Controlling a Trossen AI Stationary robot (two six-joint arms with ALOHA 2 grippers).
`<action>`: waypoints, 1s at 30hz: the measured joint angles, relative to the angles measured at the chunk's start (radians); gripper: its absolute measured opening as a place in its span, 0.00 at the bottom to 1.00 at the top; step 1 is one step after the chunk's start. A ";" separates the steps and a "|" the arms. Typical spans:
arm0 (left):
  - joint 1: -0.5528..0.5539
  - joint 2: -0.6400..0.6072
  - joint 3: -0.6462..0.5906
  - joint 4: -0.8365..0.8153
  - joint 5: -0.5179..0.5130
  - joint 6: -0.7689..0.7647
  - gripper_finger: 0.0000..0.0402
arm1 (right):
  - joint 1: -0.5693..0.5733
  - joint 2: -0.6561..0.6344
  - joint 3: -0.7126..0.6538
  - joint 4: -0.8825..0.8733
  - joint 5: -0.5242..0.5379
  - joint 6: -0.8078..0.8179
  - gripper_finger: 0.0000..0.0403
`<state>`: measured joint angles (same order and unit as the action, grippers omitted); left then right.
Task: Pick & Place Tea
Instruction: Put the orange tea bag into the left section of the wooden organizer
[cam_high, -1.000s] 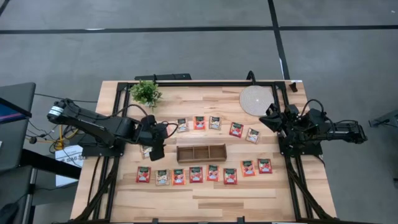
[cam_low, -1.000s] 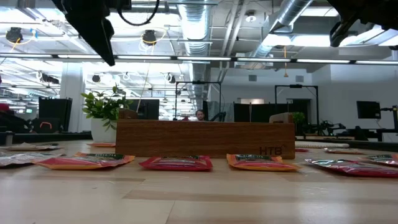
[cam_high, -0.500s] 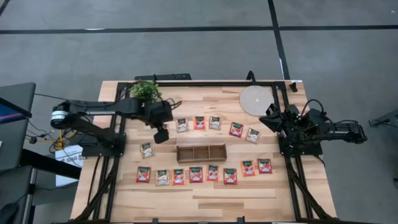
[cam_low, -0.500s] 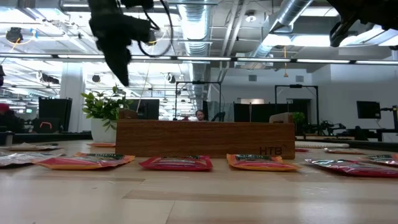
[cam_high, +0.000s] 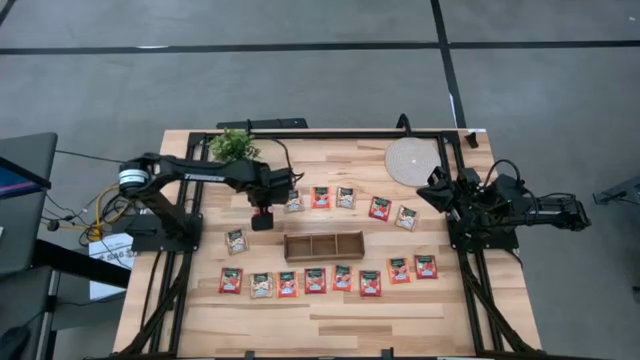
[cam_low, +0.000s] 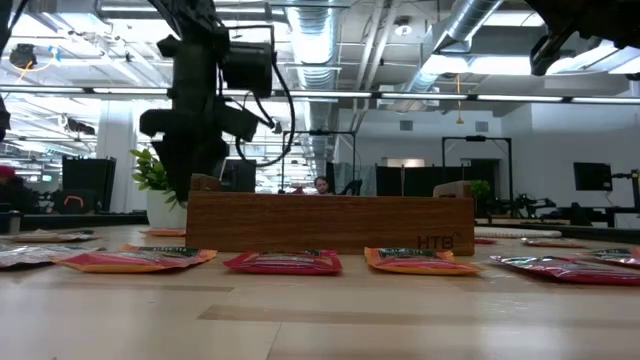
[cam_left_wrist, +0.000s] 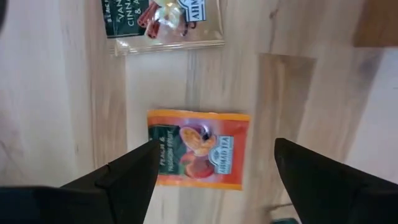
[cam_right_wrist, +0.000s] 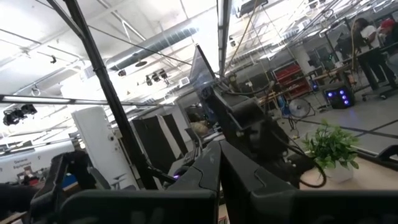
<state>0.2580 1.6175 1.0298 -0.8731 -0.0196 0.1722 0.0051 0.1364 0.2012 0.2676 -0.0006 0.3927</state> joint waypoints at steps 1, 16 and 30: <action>0.010 0.002 0.000 0.002 0.000 0.010 0.77 | 0.000 0.000 0.000 0.000 0.000 0.000 0.00; 0.184 0.004 -0.037 0.079 0.016 0.086 0.77 | 0.000 0.000 0.000 0.000 0.000 0.000 0.00; 0.187 0.004 -0.191 0.241 -0.004 0.066 0.77 | 0.000 0.000 0.000 0.000 0.000 0.000 0.00</action>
<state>0.4454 1.6210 0.8393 -0.6318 -0.0240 0.2378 0.0051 0.1364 0.2012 0.2676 -0.0002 0.3927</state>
